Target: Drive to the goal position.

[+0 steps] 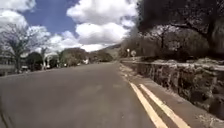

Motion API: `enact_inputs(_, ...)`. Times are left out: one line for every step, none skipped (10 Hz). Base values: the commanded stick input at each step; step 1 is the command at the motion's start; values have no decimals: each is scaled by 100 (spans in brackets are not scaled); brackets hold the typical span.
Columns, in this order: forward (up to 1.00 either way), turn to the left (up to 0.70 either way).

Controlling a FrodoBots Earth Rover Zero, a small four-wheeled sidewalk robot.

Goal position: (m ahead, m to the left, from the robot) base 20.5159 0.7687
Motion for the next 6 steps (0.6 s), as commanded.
enact_inputs(70, 0)
enact_inputs(70, 0)
enact_inputs(70, 0)
enact_inputs(70, 0)
enact_inputs(70, 0)
enact_inputs(70, 0)
